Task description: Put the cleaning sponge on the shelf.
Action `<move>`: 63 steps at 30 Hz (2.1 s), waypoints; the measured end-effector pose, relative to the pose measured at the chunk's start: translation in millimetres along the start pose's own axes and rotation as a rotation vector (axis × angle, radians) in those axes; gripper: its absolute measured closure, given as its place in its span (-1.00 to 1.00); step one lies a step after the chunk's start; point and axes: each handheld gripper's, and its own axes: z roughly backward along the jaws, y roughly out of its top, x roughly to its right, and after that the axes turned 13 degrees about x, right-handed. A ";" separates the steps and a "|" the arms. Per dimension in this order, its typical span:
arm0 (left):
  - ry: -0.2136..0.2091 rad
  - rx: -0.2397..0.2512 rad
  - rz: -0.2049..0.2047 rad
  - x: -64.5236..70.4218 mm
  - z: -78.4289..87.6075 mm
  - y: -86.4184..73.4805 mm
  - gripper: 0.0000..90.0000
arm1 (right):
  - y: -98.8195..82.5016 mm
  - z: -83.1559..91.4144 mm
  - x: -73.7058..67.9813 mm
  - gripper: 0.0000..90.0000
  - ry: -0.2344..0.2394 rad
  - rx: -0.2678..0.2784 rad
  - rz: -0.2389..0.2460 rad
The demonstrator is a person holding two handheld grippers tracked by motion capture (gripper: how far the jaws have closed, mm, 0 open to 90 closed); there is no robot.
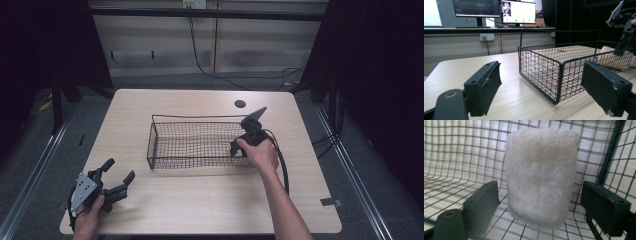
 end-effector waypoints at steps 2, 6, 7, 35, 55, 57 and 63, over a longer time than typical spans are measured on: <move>0.000 0.000 0.000 0.0 0.0 0.0 -0.65 | -0.2 4.6 1.0 -0.65 0.016 0.026 -0.005; 0.000 0.000 0.000 0.0 0.0 0.0 -0.65 | -1.7 12.6 4.0 -0.66 0.051 0.047 0.005; 0.000 0.000 0.000 0.0 0.0 0.0 -0.65 | -2.0 14.2 4.6 -0.66 0.053 0.050 0.005; 0.000 0.000 0.000 0.0 0.0 0.0 -0.65 | -16.0 48.1 0.9 -0.49 0.191 0.136 0.064; 0.000 0.000 0.000 0.0 0.0 0.0 -0.65 | -43.5 77.9 -6.9 -0.40 0.294 0.199 0.163; 0.000 0.000 0.000 0.0 0.0 0.0 -0.65 | -48.2 77.3 -7.6 -0.39 0.299 0.196 0.171; -0.003 -0.001 -0.003 -0.2 0.0 0.0 -0.65 | -62.0 79.6 -12.1 -0.33 0.296 0.194 0.220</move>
